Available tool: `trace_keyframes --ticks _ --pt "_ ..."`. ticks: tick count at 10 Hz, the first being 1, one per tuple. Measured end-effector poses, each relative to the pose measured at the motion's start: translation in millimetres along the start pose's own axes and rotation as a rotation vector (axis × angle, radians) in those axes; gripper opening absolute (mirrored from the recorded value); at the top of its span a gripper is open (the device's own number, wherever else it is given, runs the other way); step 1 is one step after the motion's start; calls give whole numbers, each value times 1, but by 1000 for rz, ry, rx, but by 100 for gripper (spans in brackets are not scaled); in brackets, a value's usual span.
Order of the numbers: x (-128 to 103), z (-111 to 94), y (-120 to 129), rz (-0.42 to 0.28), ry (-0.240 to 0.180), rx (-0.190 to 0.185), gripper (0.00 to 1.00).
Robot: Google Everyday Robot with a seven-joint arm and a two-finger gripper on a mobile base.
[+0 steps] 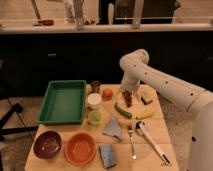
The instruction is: Place apple in plastic cup
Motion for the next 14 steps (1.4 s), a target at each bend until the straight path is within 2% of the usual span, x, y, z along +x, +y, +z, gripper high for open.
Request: trace_keyframes --ticks 3,6,9,10,14 --pt "-1 1 1 -1 -1 -2 80" --pt "6 14 -20 -126 55 -7 80" --pt "17 27 -37 -213 70 -7 80" --pt "20 32 -50 -242 73 0 80" --pt "33 46 -79 -274 80 20 80"
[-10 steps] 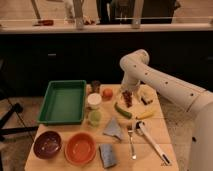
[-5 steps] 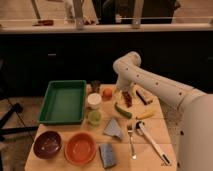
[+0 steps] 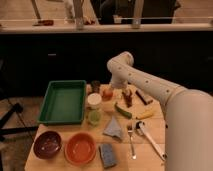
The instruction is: Place apple in plastic cup
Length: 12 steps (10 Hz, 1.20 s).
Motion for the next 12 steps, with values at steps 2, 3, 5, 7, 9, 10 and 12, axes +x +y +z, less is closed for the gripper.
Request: trace_keyframes --ticks 2,3,5,7,9,10,12 --pt "5 5 -11 -14 -2 6 80" --pt "7 10 -12 -19 -3 6 80" --pt "9 21 -18 -45 1 21 80" --pt "11 31 -29 -81 6 37 80" --pt "12 39 -37 -102 9 45 80" --pt "13 43 -43 -114 9 41 80" --pt "13 43 -46 -119 8 39 80"
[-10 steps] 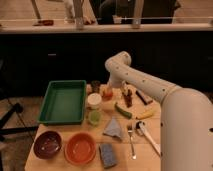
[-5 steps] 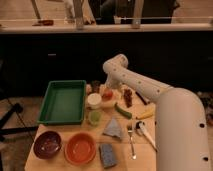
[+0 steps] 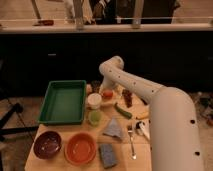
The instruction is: Place apple in plastic cup
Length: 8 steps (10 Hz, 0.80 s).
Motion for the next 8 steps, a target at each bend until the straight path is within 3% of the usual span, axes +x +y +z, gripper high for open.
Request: trace_keyframes --ticks 3,8 --pt "-1 0 0 2 0 0 80" --pt "3 3 4 13 47 24 80"
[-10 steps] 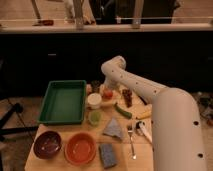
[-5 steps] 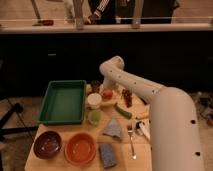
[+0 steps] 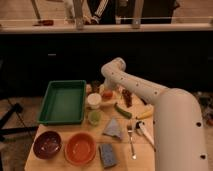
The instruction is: Place apple in plastic cup
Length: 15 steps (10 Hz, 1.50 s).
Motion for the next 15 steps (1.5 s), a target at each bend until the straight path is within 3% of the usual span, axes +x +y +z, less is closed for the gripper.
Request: trace_keyframes --ticks 4,10,15 --pt "10 14 3 -6 -10 16 80" --pt "18 47 0 -15 -64 31 77" --pt "23 48 -9 -46 -65 42 30"
